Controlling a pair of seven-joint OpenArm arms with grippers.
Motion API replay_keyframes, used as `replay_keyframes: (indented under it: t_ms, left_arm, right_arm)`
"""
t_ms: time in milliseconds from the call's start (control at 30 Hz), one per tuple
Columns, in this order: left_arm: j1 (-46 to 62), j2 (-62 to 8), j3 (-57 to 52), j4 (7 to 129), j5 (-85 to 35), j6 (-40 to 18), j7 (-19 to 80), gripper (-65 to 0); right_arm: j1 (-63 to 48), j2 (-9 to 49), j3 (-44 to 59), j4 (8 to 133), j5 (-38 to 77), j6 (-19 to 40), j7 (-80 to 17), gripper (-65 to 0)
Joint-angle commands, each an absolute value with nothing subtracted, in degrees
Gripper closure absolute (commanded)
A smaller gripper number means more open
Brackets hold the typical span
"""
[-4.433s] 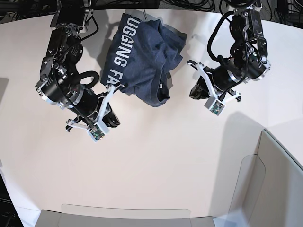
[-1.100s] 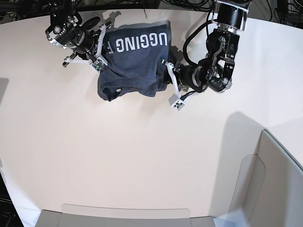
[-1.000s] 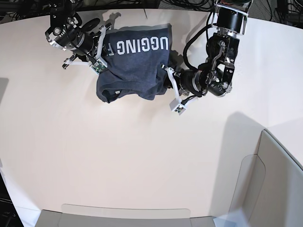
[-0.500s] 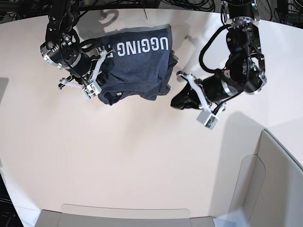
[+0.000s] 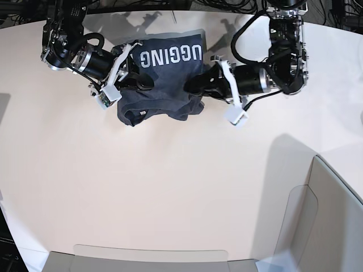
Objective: Layout the t-shirt on the table in an organized manner, then fold the t-shirt properly
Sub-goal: 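Tuck the loose shirt edges under with both grippers, then press and square the folded shirt edges with both grippers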
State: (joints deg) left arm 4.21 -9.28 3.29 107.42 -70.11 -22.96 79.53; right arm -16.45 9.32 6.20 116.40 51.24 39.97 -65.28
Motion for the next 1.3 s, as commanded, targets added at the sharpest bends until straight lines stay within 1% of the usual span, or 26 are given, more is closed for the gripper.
replay_keyframes:
  t_ms: [0, 100, 233, 400, 567, 733, 833, 1033, 1133, 1267]
  left_arm:
    - [1.6, -9.9, 4.0, 106.1, -71.3, -22.8, 78.4, 0.0]
    - [-1.5, -9.8, 5.9, 100.8, -71.3, -22.8, 78.4, 0.0]
    - [-4.4, -7.9, 6.8, 97.6, -71.3, -22.7, 78.4, 0.0]
    - [-4.7, -7.4, 6.9, 94.6, -71.3, -22.7, 78.5, 0.0]
    - [-4.3, -9.1, 6.9, 90.7, -70.5, -22.7, 77.8, 0.0]
    - [-4.2, -12.2, 7.0, 87.6, -62.2, -22.7, 73.2, 0.0]
    - [-4.0, -12.9, 7.0, 87.4, -56.6, -22.7, 71.1, 0.0]
    - [-2.2, -13.1, 6.9, 87.4, -46.7, -22.8, 67.1, 0.0]
    - [-2.2, -13.1, 6.3, 89.1, -46.5, -23.2, 67.0, 0.0]
    - [-1.5, -13.1, 2.5, 99.2, -47.9, -23.3, 68.9, 0.0]
  right_arm:
    - [-16.9, 9.7, 6.4, 116.8, 52.7, 40.0, -64.0, 0.0]
    - [-18.4, 9.7, 6.4, 115.8, 52.7, 40.0, -64.0, 0.0]
    - [-19.5, 9.7, 6.4, 113.2, 52.6, 40.0, -64.0, 0.0]
    - [-19.0, 9.2, 6.4, 106.8, 51.9, 40.0, -63.6, 0.0]
    - [-18.9, 7.4, 6.5, 100.1, 45.3, 40.0, -63.5, 0.0]
    - [-19.4, 5.1, 6.5, 98.1, 38.0, 40.0, -62.1, 0.0]
    - [-19.5, 4.3, 6.5, 98.1, 37.0, 40.0, -62.1, 0.0]
    - [-19.1, 4.4, 6.5, 98.5, 37.1, 40.0, -62.3, 0.0]
    - [-19.1, 4.4, 6.5, 100.4, 37.1, 40.0, -62.3, 0.0]
    - [-19.1, 4.7, 6.5, 102.5, 37.1, 40.0, -62.3, 0.0]
